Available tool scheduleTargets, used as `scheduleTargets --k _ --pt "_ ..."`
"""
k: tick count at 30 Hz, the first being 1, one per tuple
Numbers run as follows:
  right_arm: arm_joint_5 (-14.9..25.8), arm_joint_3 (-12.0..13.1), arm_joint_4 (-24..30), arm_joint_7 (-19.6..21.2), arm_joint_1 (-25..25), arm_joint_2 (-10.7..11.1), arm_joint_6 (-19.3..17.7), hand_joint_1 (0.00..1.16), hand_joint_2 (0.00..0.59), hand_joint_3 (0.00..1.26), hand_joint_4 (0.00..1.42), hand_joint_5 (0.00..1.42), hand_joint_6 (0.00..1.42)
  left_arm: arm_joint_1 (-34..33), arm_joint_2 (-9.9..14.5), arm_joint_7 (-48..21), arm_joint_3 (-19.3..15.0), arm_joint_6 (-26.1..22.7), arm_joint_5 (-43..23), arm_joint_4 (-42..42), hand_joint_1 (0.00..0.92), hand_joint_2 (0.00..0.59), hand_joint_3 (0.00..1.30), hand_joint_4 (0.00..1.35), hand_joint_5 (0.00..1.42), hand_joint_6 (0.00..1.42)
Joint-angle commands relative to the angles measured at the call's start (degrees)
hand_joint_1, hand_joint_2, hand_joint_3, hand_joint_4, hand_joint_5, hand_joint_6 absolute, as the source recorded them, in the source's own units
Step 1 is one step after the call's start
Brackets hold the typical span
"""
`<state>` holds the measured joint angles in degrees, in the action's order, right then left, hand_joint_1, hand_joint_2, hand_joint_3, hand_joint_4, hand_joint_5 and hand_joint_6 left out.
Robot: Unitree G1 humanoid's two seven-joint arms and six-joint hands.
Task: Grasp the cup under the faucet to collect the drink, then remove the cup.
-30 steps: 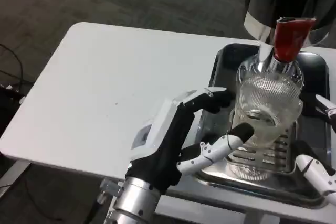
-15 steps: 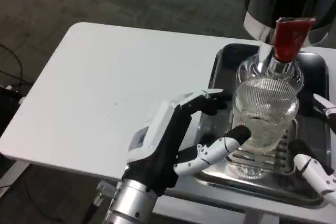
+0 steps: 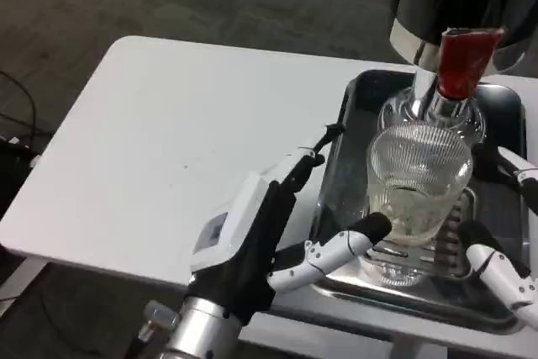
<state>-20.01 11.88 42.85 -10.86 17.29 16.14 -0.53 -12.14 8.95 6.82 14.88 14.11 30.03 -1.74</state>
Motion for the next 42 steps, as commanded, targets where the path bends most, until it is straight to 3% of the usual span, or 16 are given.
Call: scheduleTargets --k 1,13,25,30,34,42 --pt "-0.6 -0.6 0.3 0.7 0.1 -0.4 -0.1 0.37 0.414 0.14 0.18 0.1 0.05 1.3 0.7 -0.9 -0.6 -0.6 -0.3 -0.8 0.087 0.052 0.0 0.0 0.1 0.13" --pt "-1.4 -0.1 -0.4 1.0 -0.3 -0.5 0.2 0.37 0.414 0.14 0.18 0.09 0.05 2.2 1.2 -1.3 -1.8 -0.1 -1.5 -2.0 0.07 0.043 0.0 0.0 0.07 0.1" --pt "-0.3 4.0 -1.9 1.3 -0.1 0.5 -0.4 0.37 0.414 0.14 0.17 0.09 0.05 2.5 1.2 -1.2 -2.3 -0.2 -1.6 -2.6 0.069 0.044 0.0 0.0 0.07 0.1" --pt "0.0 4.7 -1.7 1.1 0.2 0.6 -0.6 0.37 0.414 0.15 0.16 0.09 0.05 2.4 1.0 -1.6 -2.8 -0.3 -1.9 -3.4 0.068 0.042 0.0 0.0 0.07 0.1" --pt "0.2 4.9 -1.6 1.1 0.4 0.6 -0.6 0.37 0.414 0.15 0.16 0.09 0.05 2.1 1.3 -3.2 -4.0 -0.7 -4.1 -6.1 0.06 0.04 0.0 0.0 0.09 0.12" --pt "0.8 5.3 -1.6 1.1 0.5 0.6 -0.8 0.37 0.414 0.16 0.16 0.09 0.05 -3.0 2.2 -12.1 -8.0 -5.6 -15.4 -15.7 0.042 0.039 0.07 0.01 0.15 0.21"
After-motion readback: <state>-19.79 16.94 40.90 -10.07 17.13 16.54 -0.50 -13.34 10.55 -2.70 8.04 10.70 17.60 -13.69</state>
